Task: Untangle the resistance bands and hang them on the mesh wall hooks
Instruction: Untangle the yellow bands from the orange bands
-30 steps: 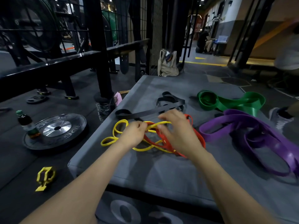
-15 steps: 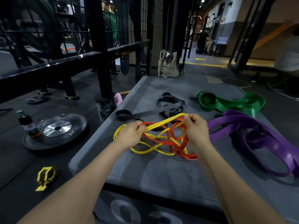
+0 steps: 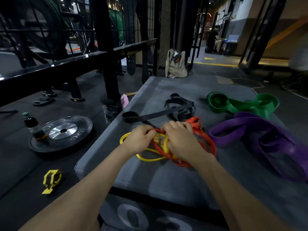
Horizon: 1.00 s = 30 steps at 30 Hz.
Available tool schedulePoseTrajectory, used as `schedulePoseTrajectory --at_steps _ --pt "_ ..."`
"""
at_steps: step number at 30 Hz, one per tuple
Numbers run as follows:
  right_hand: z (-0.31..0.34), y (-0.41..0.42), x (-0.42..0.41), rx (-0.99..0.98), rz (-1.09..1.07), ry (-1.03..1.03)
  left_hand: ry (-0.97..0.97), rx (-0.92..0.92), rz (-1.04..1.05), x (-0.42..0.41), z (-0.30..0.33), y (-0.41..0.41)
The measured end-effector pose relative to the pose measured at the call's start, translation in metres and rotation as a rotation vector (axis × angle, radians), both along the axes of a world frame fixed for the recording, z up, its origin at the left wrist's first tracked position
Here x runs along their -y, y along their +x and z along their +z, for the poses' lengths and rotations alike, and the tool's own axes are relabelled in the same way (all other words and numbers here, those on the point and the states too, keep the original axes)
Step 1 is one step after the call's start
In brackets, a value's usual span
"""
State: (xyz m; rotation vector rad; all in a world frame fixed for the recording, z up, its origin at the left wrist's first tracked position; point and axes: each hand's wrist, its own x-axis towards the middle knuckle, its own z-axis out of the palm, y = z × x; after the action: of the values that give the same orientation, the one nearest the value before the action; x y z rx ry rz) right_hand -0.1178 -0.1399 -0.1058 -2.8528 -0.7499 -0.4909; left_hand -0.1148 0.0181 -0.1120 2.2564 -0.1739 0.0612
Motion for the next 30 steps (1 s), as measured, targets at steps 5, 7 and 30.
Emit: schedulePoseTrajectory --at_steps 5,7,30 --pt "0.012 0.010 0.008 -0.214 -0.021 0.170 0.089 -0.018 0.000 -0.007 -0.005 0.002" --pt "0.017 0.012 0.016 -0.225 -0.063 0.421 0.127 -0.026 0.051 -0.015 -0.006 0.005" --pt "0.004 0.033 0.043 -0.623 -0.487 1.733 -0.060 -0.099 0.242 -0.035 -0.006 0.005"
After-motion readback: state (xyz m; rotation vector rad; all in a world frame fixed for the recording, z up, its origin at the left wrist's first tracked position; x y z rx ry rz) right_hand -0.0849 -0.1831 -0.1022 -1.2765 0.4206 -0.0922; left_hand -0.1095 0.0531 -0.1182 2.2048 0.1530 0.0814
